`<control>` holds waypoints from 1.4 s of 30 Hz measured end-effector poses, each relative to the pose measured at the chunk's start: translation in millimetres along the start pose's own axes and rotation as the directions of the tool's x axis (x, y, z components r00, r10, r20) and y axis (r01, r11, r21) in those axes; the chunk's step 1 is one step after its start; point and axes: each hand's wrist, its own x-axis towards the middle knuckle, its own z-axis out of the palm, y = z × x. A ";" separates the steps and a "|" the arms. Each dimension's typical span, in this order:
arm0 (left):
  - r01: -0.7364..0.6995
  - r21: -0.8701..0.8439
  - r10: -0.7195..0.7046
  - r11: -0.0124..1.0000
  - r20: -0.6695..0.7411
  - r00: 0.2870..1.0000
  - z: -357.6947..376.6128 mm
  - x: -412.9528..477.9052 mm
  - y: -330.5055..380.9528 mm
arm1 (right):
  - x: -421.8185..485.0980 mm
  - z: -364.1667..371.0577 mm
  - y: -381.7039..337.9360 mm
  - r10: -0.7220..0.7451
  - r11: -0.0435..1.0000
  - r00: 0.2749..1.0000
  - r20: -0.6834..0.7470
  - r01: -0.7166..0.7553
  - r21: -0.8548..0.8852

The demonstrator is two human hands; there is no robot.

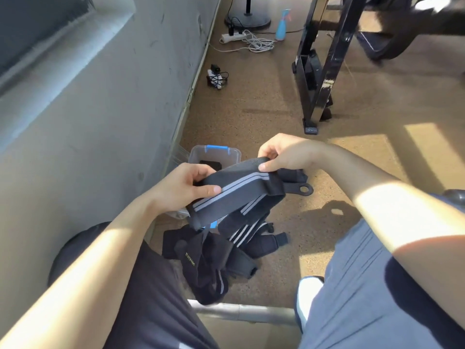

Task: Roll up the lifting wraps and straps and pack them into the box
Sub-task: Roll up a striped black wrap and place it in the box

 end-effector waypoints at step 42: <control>0.185 -0.121 -0.219 0.975 -0.410 0.886 28.4 3.8 0.2 | 1.4 80.7 -24.4 -0.027 0.763 0.989 -0.145 0.114 0.636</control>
